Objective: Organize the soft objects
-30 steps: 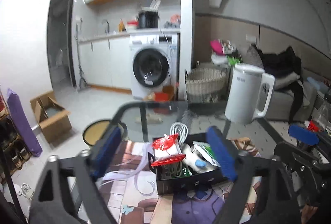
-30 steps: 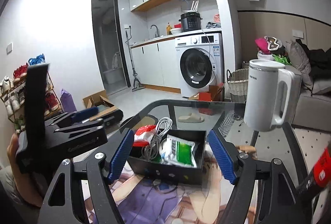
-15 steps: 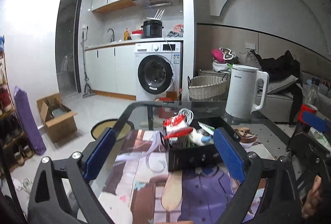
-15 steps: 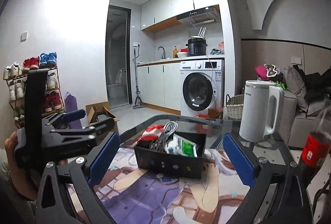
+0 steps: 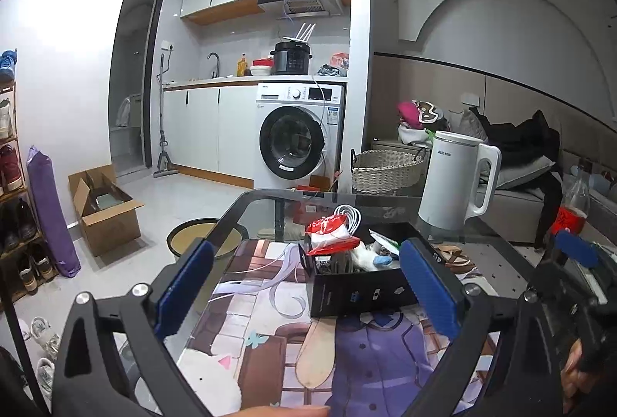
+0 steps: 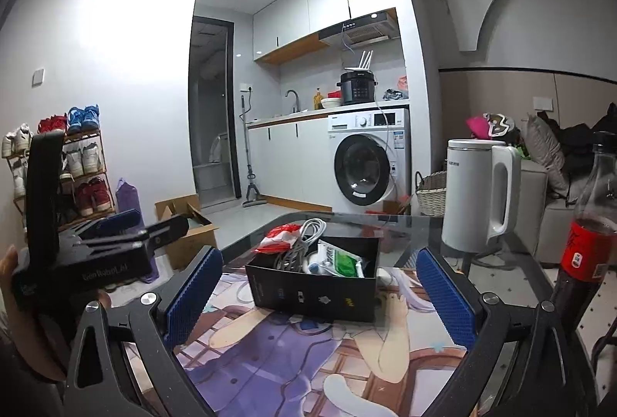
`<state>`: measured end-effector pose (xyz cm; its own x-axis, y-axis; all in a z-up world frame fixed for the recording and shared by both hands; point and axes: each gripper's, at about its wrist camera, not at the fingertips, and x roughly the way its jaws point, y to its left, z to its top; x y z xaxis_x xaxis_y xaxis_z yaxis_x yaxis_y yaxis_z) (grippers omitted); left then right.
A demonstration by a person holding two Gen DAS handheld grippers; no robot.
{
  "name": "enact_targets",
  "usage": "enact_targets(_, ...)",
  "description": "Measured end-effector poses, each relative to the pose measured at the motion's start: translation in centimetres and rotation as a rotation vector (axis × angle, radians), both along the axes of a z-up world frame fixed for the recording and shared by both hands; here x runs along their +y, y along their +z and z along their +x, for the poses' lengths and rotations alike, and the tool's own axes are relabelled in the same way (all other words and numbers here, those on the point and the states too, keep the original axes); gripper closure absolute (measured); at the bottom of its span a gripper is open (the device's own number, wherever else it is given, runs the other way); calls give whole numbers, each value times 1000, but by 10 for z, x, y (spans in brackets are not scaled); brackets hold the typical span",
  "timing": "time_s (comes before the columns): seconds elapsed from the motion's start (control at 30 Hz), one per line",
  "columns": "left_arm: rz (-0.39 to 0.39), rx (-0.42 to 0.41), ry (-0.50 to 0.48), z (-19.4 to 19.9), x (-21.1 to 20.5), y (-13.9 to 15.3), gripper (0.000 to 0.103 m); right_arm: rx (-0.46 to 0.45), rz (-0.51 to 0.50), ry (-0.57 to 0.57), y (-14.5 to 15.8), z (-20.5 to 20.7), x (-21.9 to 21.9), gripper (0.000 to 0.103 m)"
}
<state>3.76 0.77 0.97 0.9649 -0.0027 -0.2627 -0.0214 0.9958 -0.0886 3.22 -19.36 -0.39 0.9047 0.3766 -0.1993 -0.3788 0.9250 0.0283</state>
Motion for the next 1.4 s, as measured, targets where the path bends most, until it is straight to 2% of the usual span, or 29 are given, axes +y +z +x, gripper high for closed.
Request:
enact_targets(0.33,23,-18,-4,-1,-10,1,5,11,9,11,2,2,0,1)
enact_targets(0.73,7,7,-2,2,-8,1,5,20,-1,10,1,3,2,1)
enact_targets(1.4,36,4,-21,0,-15,0,4,38,-4,21,-1,5,4,1)
